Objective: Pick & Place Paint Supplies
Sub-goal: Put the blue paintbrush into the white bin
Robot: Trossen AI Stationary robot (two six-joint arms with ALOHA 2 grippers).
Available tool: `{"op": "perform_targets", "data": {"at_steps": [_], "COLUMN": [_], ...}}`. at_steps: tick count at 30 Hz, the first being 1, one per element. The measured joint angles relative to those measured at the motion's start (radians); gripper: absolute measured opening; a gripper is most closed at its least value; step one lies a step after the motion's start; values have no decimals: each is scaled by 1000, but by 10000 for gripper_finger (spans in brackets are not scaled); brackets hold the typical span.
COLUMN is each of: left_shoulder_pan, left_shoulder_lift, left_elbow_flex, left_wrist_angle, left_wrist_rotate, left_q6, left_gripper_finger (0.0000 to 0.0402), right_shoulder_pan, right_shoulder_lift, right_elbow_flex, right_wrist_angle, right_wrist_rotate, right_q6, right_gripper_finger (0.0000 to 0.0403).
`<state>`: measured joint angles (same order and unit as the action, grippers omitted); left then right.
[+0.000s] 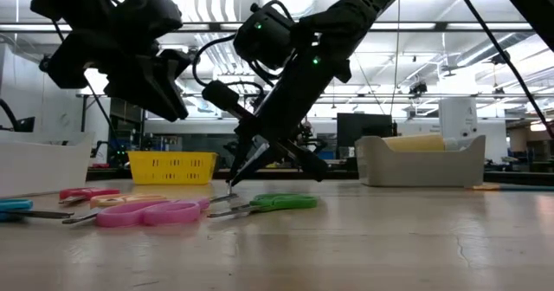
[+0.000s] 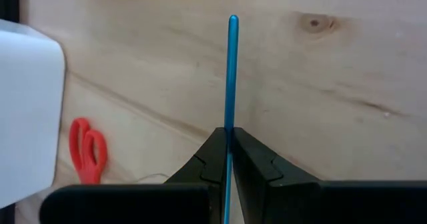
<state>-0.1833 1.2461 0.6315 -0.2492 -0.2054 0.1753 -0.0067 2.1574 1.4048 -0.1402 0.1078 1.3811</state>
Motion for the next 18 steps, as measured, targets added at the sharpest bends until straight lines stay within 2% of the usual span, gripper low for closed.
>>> {"op": "perform_targets", "data": {"at_steps": [18], "left_shoulder_pan": [1], "left_shoulder_lift": [0], "left_elbow_flex": [0], "left_wrist_angle": [-4], "left_wrist_rotate": [-3], "left_q6": [0], "left_gripper_finger": [111], "right_shoulder_pan": [-1], "right_shoulder_lift": [2], "right_elbow_flex": [-6], "right_wrist_angle": [-4], "right_wrist_rotate": [0], "right_q6": [-20], "right_gripper_finger": [15]}}
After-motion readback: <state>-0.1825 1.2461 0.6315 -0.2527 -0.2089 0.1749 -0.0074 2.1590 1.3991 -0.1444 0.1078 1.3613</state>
